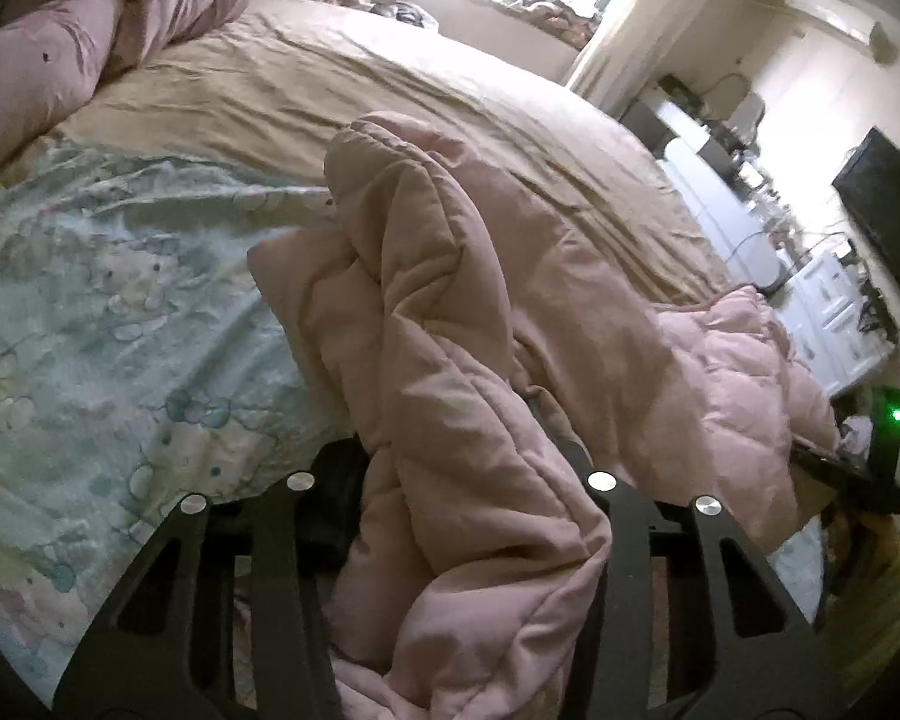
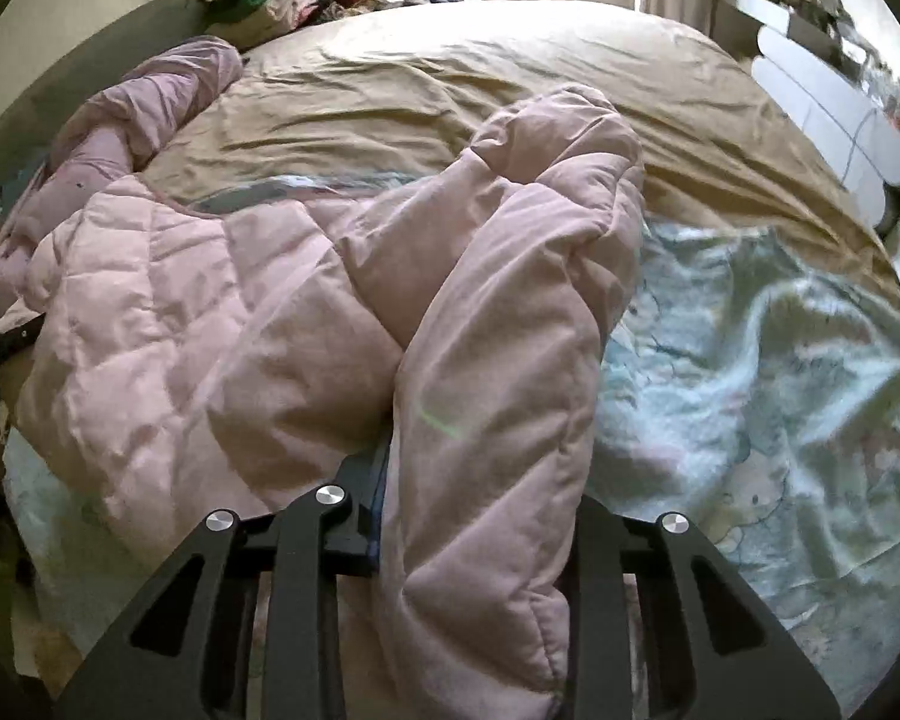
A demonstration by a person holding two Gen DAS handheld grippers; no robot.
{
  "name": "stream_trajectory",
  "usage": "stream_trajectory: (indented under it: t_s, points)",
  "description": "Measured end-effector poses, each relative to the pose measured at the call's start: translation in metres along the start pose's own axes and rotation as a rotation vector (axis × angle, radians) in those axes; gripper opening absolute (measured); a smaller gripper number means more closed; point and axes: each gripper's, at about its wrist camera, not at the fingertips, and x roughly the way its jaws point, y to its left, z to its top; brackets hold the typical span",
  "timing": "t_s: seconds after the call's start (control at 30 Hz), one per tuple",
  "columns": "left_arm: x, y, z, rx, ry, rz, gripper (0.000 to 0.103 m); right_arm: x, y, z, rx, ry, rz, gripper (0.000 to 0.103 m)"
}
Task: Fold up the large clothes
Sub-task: 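Close both tools on the side edge of the pink coat, then lift the gripped side edge and fold it over the coat body with both tools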
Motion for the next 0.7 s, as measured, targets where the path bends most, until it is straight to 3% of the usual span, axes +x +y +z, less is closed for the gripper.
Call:
stream_trajectory:
  t_s: [0.17,0.47,0.7]
  points:
    - [-0.017,-0.009,-0.011,0.074,-0.014,0.013,0.033,-0.034,0.029,-0.007,-0.065,-0.103,0.037,0.024]
    - [-0.058,-0.016,-0.045,0.139,-0.06,0.011,0.033,-0.081,0.054,-0.071,-0.097,-0.213,0.074,0.022]
    - [-0.076,-0.02,-0.075,0.155,-0.071,0.027,0.033,-0.091,0.048,-0.108,-0.079,-0.227,0.092,0.022]
